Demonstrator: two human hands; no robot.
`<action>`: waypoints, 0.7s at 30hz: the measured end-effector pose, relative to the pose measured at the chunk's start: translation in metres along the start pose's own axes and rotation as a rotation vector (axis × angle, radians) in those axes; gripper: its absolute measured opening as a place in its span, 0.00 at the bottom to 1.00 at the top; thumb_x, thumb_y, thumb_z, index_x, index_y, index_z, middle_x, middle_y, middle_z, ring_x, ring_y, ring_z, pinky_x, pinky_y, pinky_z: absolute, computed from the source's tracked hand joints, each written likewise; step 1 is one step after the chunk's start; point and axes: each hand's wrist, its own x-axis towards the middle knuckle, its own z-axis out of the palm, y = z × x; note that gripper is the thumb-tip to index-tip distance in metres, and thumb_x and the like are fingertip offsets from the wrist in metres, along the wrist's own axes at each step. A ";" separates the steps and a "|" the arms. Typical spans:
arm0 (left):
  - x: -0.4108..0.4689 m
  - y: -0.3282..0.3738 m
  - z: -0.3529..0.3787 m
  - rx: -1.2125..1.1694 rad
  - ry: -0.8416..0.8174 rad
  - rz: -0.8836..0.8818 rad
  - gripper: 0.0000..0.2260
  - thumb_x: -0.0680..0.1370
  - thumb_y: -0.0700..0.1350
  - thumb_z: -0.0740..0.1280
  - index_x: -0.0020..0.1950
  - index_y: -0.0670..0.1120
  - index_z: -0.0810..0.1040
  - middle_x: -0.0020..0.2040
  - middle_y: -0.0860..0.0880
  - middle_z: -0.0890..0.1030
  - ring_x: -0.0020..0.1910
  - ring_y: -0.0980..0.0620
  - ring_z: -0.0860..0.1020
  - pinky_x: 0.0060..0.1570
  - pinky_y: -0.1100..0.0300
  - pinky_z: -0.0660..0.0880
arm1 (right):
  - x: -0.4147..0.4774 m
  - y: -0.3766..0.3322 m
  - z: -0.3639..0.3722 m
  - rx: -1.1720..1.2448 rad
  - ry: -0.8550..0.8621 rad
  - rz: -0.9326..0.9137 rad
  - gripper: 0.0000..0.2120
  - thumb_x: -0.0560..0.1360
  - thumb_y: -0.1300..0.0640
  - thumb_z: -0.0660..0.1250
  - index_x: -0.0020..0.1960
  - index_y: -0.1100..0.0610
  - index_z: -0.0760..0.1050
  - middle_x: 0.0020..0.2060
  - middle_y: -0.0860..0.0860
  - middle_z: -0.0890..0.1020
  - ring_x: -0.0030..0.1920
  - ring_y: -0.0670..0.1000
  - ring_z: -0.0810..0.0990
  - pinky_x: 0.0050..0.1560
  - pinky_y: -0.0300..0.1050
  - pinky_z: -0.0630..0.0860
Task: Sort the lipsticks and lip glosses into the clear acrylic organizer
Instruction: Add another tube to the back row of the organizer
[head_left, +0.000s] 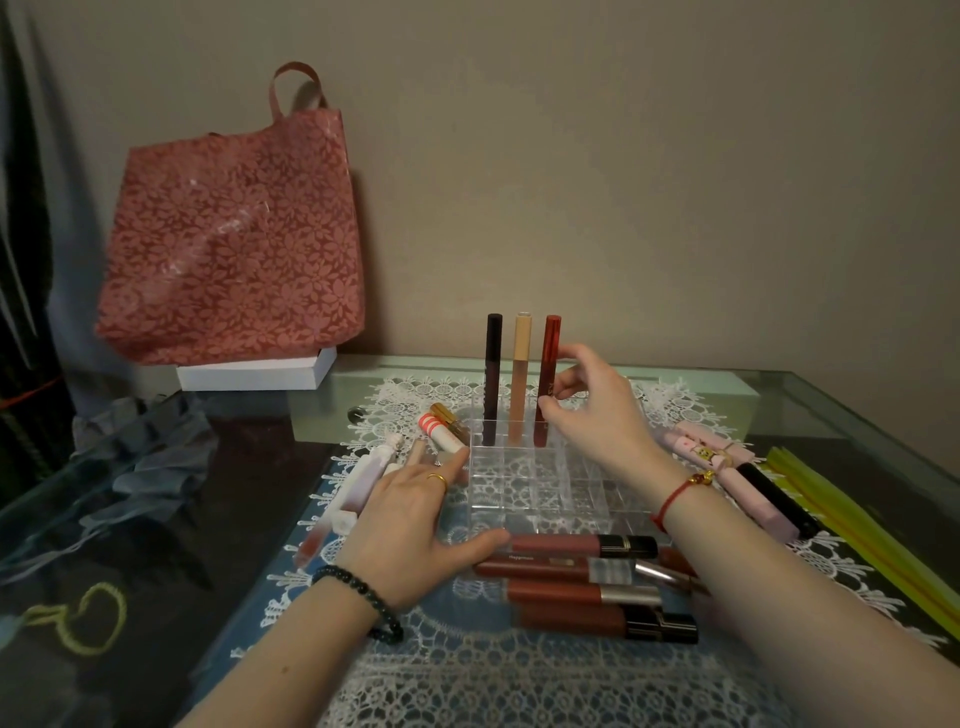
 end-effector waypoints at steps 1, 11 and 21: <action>0.000 0.000 0.000 0.004 0.001 0.001 0.46 0.60 0.76 0.51 0.72 0.53 0.54 0.70 0.55 0.64 0.72 0.57 0.52 0.69 0.56 0.53 | 0.000 0.000 0.000 -0.002 0.000 -0.001 0.26 0.70 0.61 0.67 0.65 0.52 0.64 0.40 0.42 0.74 0.42 0.36 0.72 0.35 0.28 0.67; 0.000 -0.001 -0.002 0.073 0.078 0.035 0.46 0.61 0.77 0.47 0.73 0.52 0.52 0.70 0.52 0.65 0.70 0.56 0.58 0.67 0.61 0.50 | -0.006 -0.001 -0.012 0.001 0.014 0.013 0.25 0.70 0.58 0.68 0.64 0.49 0.64 0.46 0.43 0.74 0.50 0.43 0.73 0.48 0.34 0.69; -0.001 -0.008 -0.032 0.116 0.298 0.013 0.33 0.71 0.66 0.48 0.70 0.49 0.62 0.57 0.51 0.78 0.60 0.53 0.70 0.64 0.54 0.58 | -0.055 -0.023 -0.017 -0.057 0.072 -0.143 0.22 0.69 0.53 0.61 0.61 0.42 0.62 0.54 0.38 0.68 0.51 0.36 0.68 0.52 0.34 0.68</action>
